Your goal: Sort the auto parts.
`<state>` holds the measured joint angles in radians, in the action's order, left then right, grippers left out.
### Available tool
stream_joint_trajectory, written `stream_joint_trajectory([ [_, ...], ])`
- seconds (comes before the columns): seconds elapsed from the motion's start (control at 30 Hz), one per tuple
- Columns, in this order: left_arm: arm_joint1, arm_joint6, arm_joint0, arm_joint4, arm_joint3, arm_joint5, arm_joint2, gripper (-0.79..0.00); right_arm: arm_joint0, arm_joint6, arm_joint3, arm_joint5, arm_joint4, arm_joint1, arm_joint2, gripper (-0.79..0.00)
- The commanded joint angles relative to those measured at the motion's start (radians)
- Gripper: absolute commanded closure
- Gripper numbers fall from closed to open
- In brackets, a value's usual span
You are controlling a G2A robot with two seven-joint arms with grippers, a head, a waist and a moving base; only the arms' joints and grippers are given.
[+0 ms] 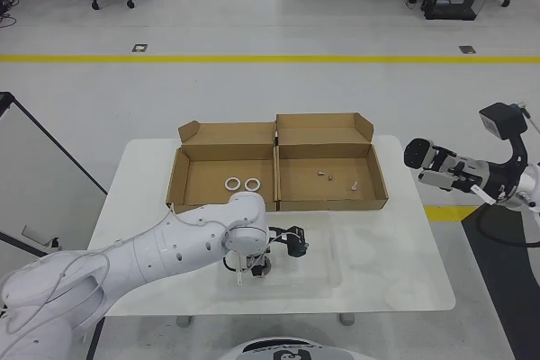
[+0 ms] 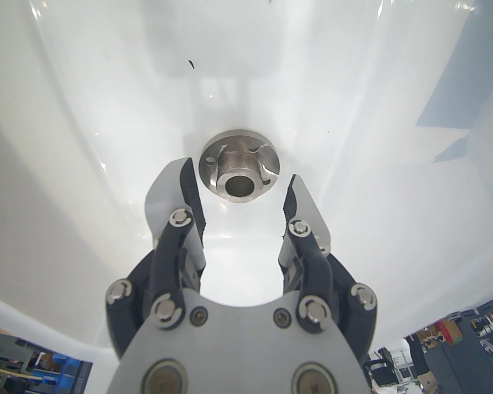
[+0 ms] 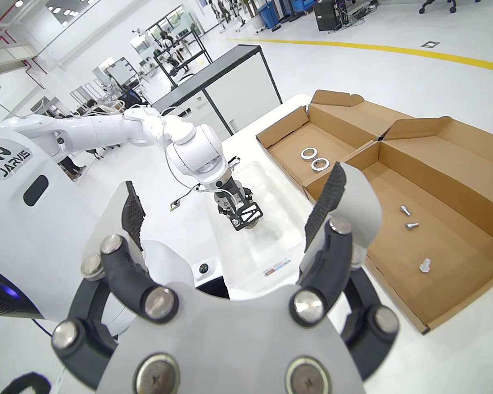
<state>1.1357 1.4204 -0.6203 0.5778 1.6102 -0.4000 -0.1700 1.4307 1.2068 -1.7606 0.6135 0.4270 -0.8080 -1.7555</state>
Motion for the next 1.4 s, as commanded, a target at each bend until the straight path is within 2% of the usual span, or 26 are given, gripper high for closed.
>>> stream_joint_trajectory([
  [0.0, 0.001, -0.001, 0.001, 0.001, -0.002, -0.001, 0.000, -0.434, 0.000, 0.000, 0.000, 0.000, 0.000, 0.000, 0.000, -0.785],
  [0.2, 0.003, -0.005, -0.005, 0.004, -0.011, -0.005, 0.000, -0.385, 0.000, 0.000, 0.000, 0.000, 0.000, 0.000, 0.000, -0.785],
  [0.27, 0.003, -0.007, -0.006, 0.006, -0.014, -0.007, 0.000, -0.339, 0.000, 0.000, 0.000, 0.000, 0.000, 0.000, 0.000, -0.785],
  [0.7, 0.004, -0.008, -0.010, 0.012, -0.016, -0.008, 0.000, -0.339, 0.000, 0.000, 0.000, 0.000, 0.000, 0.000, 0.000, -0.785],
  [0.8, 0.006, -0.009, -0.015, 0.017, -0.023, -0.009, 0.000, -0.209, 0.000, 0.000, 0.000, 0.000, 0.000, 0.000, 0.000, -0.785],
  [0.83, 0.007, -0.010, -0.016, 0.019, -0.025, -0.010, 0.000, -0.114, 0.000, 0.000, 0.000, 0.000, 0.000, 0.000, 0.000, -0.785],
  [0.93, 0.010, -0.009, -0.017, 0.021, -0.030, -0.009, 0.000, -0.009, 0.000, 0.000, 0.000, 0.000, 0.000, 0.000, 0.000, -0.785],
  [1.13, 0.013, -0.010, -0.008, 0.016, -0.036, -0.009, 0.000, 0.000, 0.000, 0.000, 0.000, 0.000, 0.000, 0.000, 0.000, -0.785],
  [1.37, 0.001, 0.013, 0.059, -0.057, 0.008, 0.013, 0.000, 0.000, 0.000, 0.000, 0.000, 0.000, 0.000, 0.000, 0.000, -0.785],
])
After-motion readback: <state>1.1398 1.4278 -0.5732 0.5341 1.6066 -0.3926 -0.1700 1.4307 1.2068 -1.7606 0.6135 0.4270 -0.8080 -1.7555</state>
